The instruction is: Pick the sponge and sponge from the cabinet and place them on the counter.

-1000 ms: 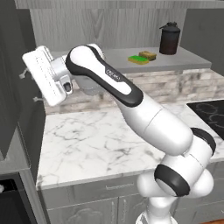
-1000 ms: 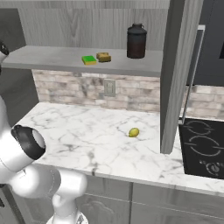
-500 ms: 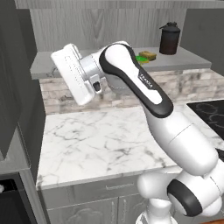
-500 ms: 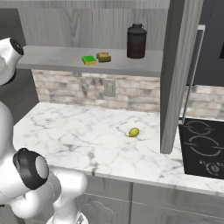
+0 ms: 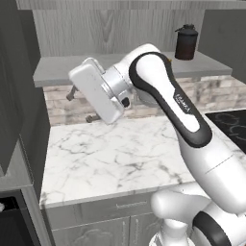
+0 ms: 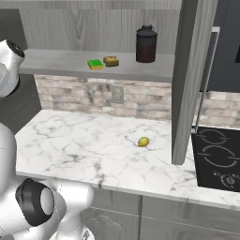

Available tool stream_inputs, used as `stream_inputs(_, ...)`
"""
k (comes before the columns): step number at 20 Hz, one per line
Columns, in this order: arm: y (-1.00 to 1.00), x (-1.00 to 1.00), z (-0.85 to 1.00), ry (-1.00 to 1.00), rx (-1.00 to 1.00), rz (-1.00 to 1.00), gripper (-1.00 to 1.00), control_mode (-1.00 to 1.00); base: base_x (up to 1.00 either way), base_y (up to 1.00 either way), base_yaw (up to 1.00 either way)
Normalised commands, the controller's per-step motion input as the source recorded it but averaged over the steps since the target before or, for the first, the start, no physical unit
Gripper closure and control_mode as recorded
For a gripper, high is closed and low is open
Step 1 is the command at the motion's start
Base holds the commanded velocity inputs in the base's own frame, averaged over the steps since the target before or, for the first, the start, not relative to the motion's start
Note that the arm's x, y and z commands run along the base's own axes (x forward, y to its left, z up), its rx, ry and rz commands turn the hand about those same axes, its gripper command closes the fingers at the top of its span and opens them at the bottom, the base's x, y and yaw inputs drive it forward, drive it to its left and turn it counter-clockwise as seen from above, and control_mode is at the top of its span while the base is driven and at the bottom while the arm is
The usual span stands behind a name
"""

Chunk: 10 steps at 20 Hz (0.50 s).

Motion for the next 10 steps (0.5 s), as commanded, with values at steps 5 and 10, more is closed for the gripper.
stream_inputs(5, -0.10, -0.54, -0.26, -0.09, -0.29, 0.24, -1.00, -1.00, 0.00, 0.00, 0.00)
stream_inputs(10, -0.31, -0.46, -0.13, -0.16, -0.26, 0.20, -1.00, -1.00, 0.00, 0.00, 0.00)
